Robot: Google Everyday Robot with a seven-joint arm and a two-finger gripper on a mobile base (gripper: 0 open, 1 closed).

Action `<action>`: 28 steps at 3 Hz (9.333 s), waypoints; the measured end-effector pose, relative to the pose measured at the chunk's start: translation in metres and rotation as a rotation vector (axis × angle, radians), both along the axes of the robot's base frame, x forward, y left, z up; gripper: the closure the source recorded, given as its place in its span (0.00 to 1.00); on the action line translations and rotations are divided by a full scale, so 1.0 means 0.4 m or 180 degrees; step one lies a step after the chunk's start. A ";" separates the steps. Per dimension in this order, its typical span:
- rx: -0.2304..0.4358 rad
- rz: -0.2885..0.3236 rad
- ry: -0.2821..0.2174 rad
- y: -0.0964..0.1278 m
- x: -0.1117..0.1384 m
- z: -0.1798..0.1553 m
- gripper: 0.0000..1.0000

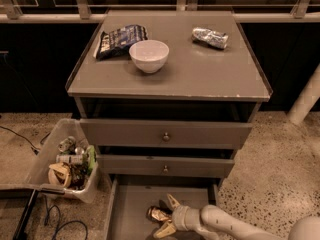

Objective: Pick orange can from bottom drawer and place on counter

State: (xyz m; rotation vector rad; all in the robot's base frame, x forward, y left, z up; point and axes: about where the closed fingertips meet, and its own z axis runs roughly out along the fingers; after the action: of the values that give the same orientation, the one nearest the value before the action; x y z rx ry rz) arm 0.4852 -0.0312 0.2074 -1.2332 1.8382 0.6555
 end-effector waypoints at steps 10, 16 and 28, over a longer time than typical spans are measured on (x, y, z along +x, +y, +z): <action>-0.0497 -0.0197 -0.0009 -0.104 0.064 -0.159 1.00; -0.0859 -0.0306 -0.0827 -0.384 -0.060 0.538 1.00; -0.0955 -0.0006 -0.2329 -0.387 0.139 1.731 1.00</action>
Offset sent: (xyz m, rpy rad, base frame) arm 0.0158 -0.0113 -0.0696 -0.1364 -0.0024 -0.0112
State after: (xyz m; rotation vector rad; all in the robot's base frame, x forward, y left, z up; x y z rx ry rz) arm 0.5409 -0.1860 0.8996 -1.4176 1.3336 -0.0973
